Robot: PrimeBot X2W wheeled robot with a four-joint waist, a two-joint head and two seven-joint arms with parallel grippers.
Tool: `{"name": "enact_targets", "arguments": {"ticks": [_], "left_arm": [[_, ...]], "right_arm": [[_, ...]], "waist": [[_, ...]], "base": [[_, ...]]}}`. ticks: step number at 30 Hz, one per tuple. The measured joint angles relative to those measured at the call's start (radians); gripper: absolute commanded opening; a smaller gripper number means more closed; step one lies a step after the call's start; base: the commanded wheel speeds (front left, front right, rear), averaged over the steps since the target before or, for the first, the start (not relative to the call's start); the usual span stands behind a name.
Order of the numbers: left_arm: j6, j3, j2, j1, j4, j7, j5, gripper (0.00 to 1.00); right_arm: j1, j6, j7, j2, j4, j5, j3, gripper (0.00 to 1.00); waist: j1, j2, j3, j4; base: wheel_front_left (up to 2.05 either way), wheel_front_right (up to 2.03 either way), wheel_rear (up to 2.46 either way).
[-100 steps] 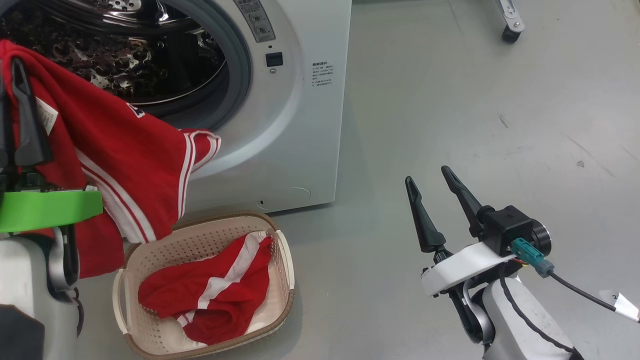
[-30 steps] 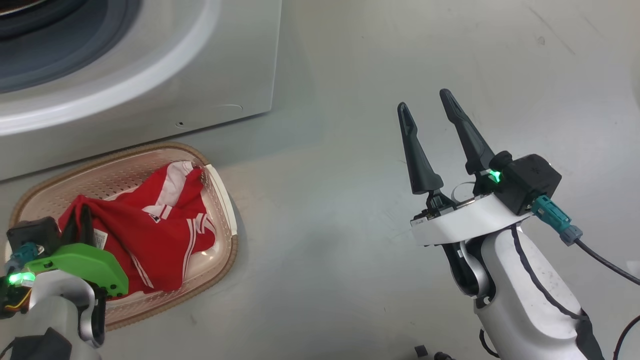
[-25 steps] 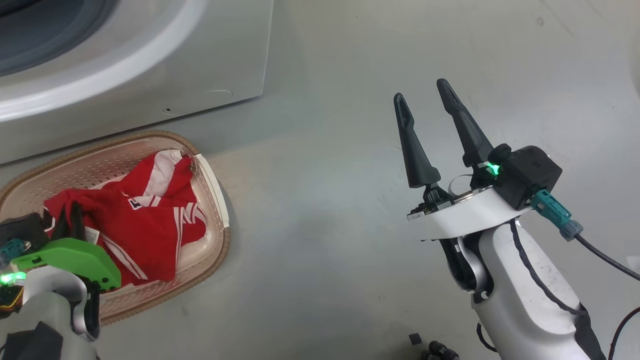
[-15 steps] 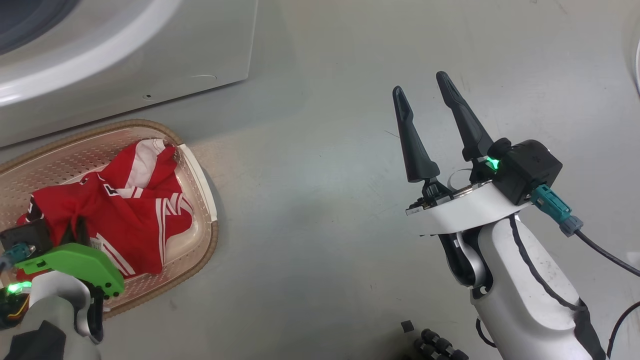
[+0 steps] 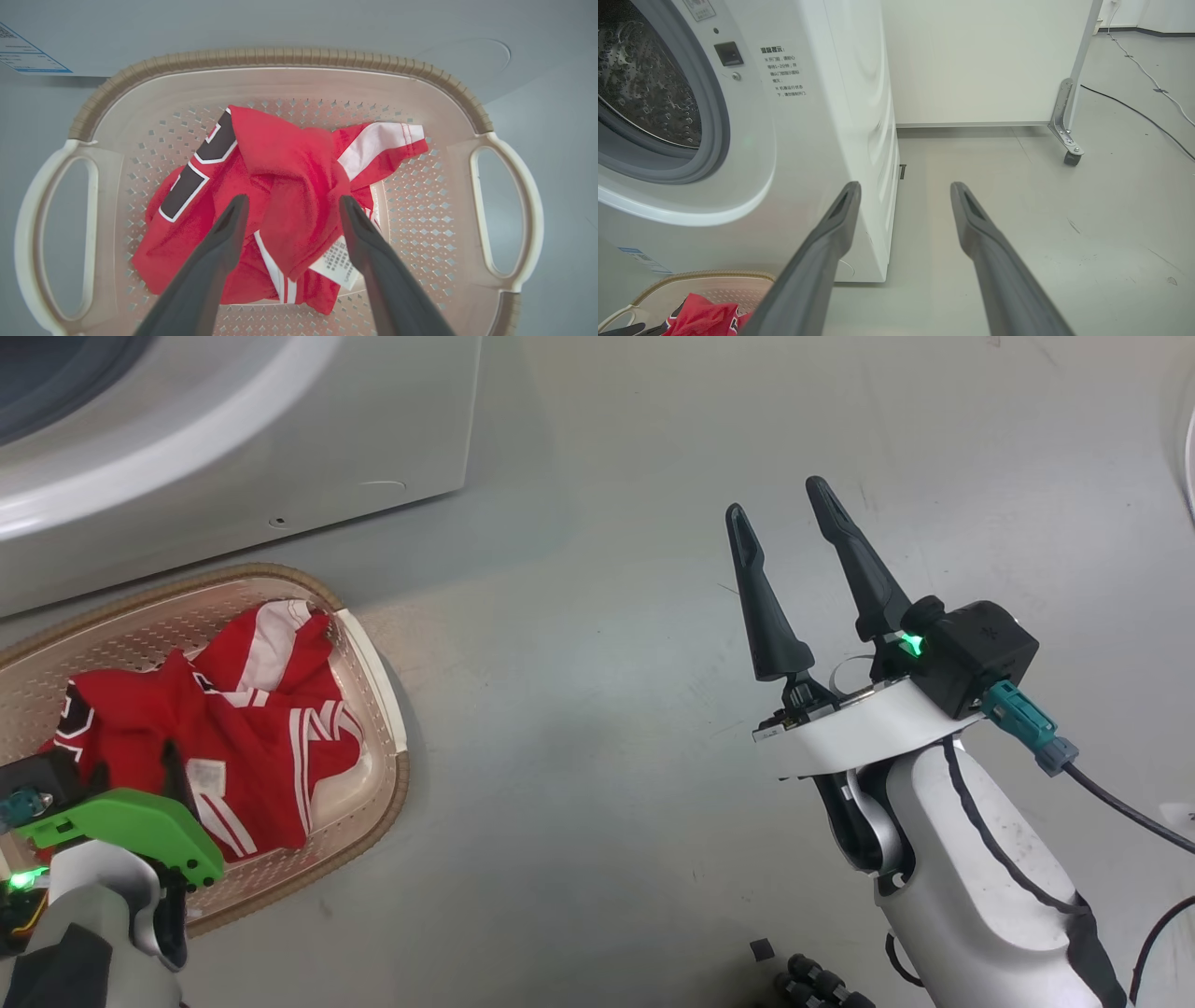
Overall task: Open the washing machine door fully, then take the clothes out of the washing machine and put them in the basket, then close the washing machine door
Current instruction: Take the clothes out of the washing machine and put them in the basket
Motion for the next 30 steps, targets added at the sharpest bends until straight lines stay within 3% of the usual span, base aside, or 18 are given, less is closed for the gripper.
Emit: {"name": "enact_targets", "arguments": {"ticks": [18,30], "left_arm": [[-0.019,-0.029,-0.015,-0.034,0.021,-0.132,0.018,1.00],[-0.053,-0.089,-0.039,-0.026,-0.117,-0.156,0.078,1.00]], "right_arm": [[0.009,-0.007,0.000,0.000,0.079,-0.009,-0.054,1.00],[0.057,-0.007,0.000,0.000,0.119,-0.056,-0.119,1.00]], "waist": [[-0.0001,0.0000,-0.101,0.047],[-0.0001,0.0000,-0.203,0.107]], "base": [[0.00,0.00,0.00],[0.00,0.00,0.00]]}}
